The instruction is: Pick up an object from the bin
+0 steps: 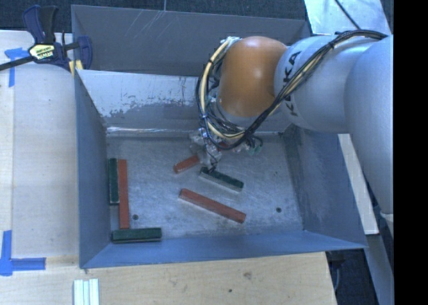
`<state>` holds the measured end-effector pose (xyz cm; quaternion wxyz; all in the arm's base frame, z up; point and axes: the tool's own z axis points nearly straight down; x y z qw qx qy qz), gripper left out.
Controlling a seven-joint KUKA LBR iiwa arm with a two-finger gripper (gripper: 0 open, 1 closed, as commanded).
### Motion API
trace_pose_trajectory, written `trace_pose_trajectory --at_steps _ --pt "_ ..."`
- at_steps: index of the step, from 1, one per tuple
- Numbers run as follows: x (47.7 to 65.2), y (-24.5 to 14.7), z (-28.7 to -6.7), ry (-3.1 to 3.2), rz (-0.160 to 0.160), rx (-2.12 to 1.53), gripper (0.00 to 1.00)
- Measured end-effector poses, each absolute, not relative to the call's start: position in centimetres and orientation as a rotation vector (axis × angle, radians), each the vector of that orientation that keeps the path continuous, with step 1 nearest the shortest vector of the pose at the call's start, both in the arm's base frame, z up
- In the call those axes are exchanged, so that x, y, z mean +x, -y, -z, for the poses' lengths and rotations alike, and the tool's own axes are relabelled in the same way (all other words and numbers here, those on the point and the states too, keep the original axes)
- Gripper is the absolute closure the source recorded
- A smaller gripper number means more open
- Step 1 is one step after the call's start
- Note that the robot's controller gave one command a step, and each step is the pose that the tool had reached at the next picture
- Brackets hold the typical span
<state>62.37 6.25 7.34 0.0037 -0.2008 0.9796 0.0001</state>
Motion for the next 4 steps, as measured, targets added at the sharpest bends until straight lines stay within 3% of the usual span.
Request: trace_pose_trajectory --at_steps 1,2,3,4 --pt "55.1 -10.2 -14.3 -3.063 -0.004 -0.675 1.0" --pt "55.2 -9.9 -13.9 -3.068 -0.001 -0.668 0.0" --pt "59.1 -8.0 -6.8 -3.064 -0.001 -0.691 0.0" --pt "59.3 -8.2 -7.3 -3.059 -0.001 -0.689 1.0"
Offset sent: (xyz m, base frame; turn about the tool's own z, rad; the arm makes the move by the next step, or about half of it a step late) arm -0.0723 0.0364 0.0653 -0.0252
